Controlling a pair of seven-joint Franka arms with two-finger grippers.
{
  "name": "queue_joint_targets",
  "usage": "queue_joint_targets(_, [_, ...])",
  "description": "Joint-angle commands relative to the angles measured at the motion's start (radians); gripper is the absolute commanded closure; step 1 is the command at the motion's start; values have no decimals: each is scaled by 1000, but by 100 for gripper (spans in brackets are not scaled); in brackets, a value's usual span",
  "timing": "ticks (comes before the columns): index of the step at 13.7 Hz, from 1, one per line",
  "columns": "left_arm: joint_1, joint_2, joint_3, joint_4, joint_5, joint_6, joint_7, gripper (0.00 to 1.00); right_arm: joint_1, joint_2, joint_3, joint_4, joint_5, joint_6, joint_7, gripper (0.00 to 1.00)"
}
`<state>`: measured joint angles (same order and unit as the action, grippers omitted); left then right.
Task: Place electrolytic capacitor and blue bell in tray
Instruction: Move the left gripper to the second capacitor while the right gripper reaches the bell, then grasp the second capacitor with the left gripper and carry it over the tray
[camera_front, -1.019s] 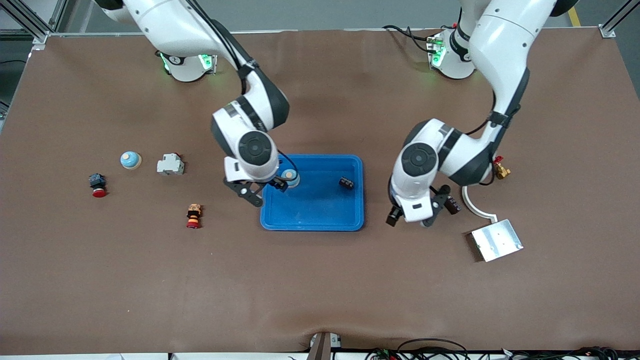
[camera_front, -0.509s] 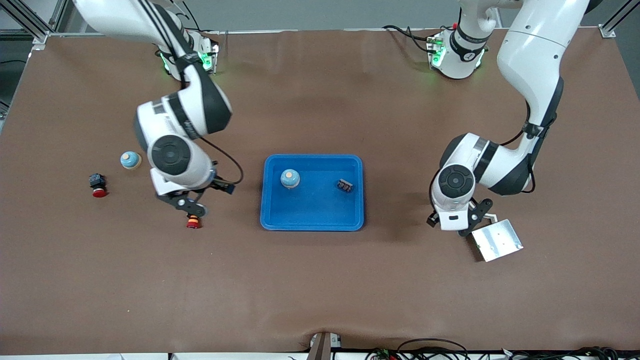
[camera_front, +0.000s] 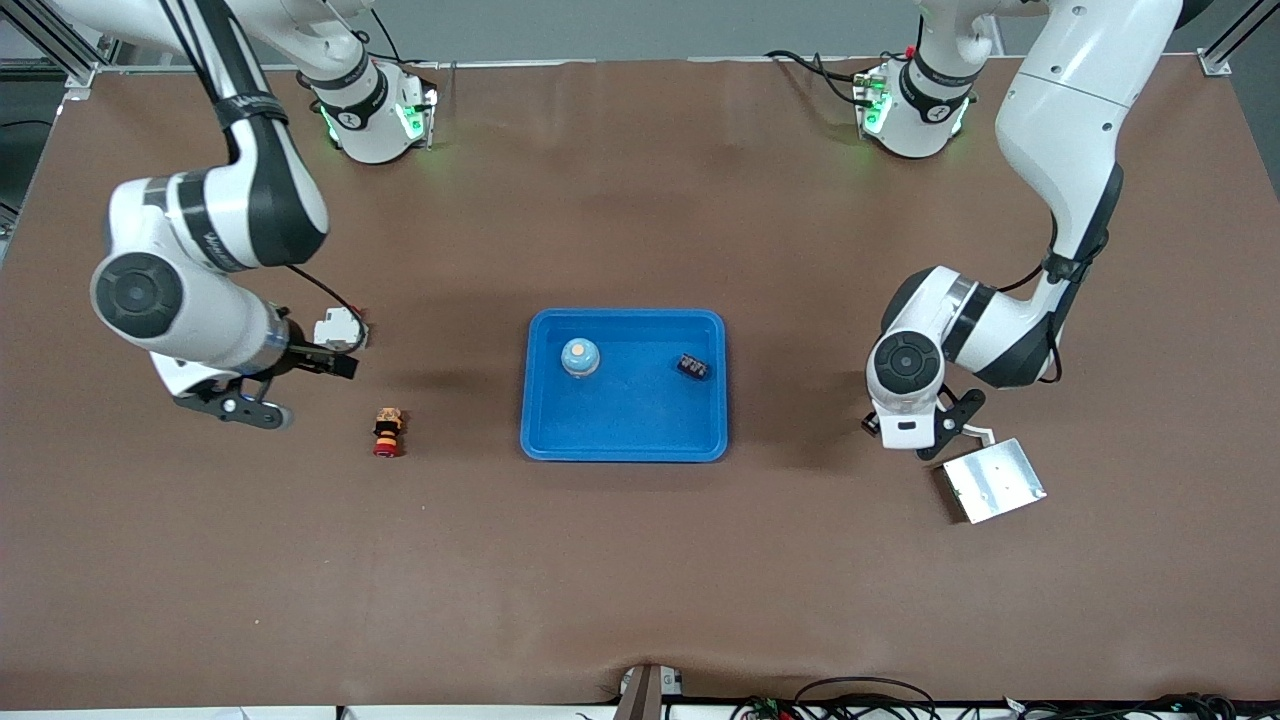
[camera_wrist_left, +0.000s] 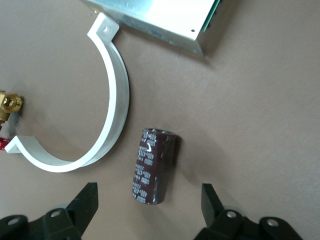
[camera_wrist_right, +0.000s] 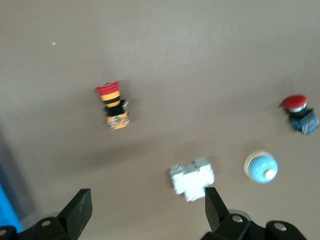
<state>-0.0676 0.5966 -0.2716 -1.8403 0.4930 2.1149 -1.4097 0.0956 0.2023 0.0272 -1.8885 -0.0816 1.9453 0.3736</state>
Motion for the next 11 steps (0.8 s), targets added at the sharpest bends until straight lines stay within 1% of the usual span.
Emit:
queue_joint_targets(1, [23,14,-8,-13,25,34,11,15,-98,-118,22,-214,-13,147,-129,0])
queue_joint_targets(3, [26,25,-6,-13,25,59,12,23,-163,-138,22,-279,-12,211,-215,0])
queue_joint_targets(5, [29,29,-6,-11,27,68,11,34,-201,-158,22,-329,-12,254,-268,0])
queue_joint_targets(6, [29,31,-6,-11,25,70,11,43,-220,-168,22,-345,-12,259,-287,0])
queue_joint_targets(9, [29,31,-8,-5,25,73,11,89,-272,-196,22,-383,-12,265,-340,0])
queue_joint_targets(10, [29,29,-8,0,25,73,8,100,-289,-208,22,-397,-12,273,-361,0])
queue_joint_targets(11, [29,23,-9,3,22,73,8,100,-303,-218,22,-408,-10,279,-381,0])
